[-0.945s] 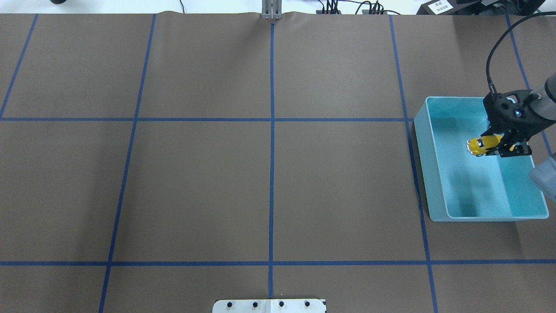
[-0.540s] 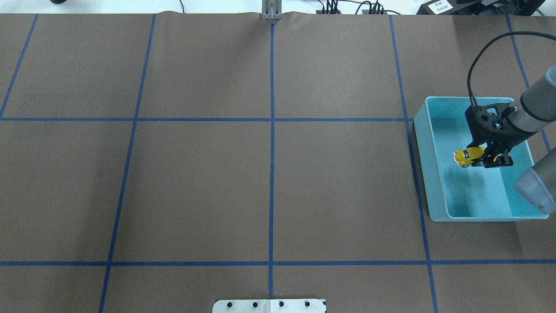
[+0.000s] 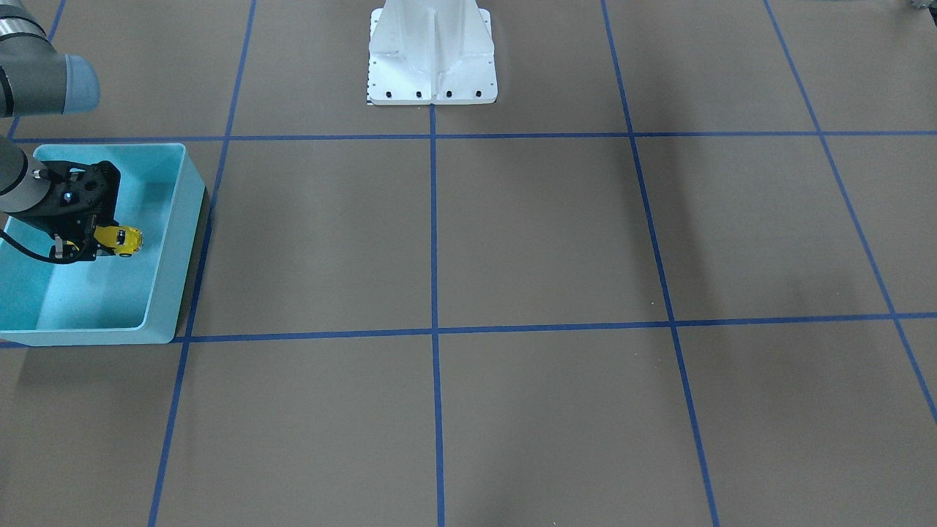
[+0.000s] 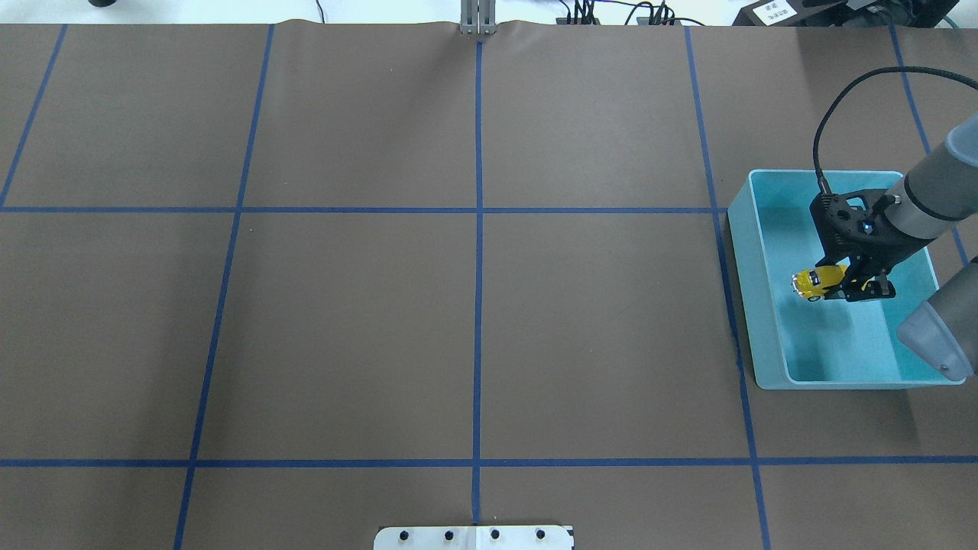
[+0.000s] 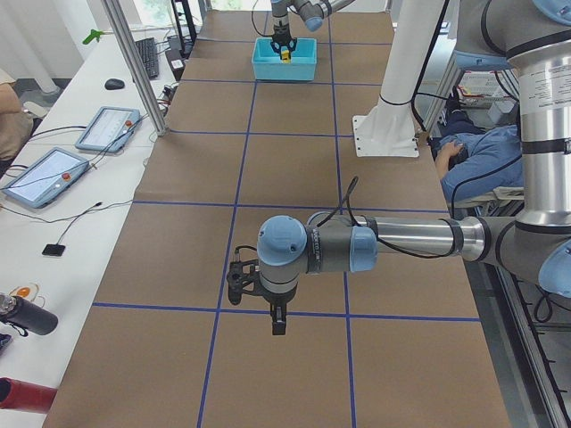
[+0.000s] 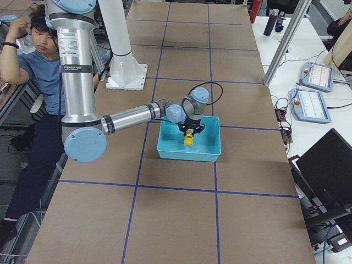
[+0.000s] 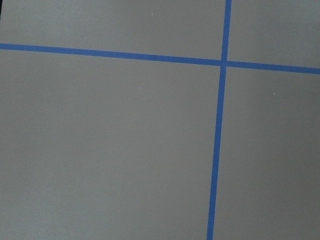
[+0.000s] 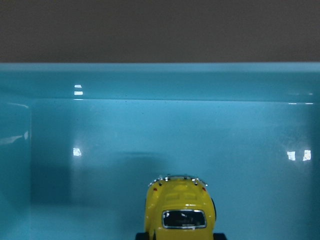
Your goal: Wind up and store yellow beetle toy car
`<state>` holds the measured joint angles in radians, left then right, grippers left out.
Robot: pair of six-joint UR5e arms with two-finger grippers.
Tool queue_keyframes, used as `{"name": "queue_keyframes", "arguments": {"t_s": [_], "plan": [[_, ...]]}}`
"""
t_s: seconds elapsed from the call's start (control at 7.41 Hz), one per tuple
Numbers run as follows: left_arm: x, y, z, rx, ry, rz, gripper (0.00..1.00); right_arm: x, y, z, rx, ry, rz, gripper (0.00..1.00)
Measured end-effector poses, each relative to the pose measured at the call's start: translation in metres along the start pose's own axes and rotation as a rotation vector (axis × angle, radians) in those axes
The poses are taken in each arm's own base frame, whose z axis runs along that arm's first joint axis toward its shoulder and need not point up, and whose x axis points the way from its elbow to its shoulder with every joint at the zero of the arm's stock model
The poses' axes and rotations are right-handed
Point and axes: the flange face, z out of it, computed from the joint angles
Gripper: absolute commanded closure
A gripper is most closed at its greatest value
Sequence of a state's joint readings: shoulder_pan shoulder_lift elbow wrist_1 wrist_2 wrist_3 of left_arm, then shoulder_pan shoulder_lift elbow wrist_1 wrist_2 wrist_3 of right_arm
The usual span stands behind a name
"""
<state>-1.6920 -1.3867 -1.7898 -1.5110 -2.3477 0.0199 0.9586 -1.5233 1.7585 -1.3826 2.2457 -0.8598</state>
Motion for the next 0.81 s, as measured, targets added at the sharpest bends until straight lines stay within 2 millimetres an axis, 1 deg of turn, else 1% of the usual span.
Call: {"name": "queue_keyframes", "arguments": {"t_s": [0.54,0.68,0.81], "plan": [[-0.001,0.0,0.002,-0.003,0.005,-0.003,0.0,0.001,-0.001,0.0,0.01,0.019,-0.017,0.0],[-0.001,0.0,0.002,-0.003,0.005,-0.003,0.0,0.001,-0.001,-0.009,0.019,0.031,-0.008,0.0],[-0.001,0.0,0.002,-0.004,0.005,-0.003,0.0,0.001,0.001,-0.027,0.036,0.059,0.039,0.0]]}}
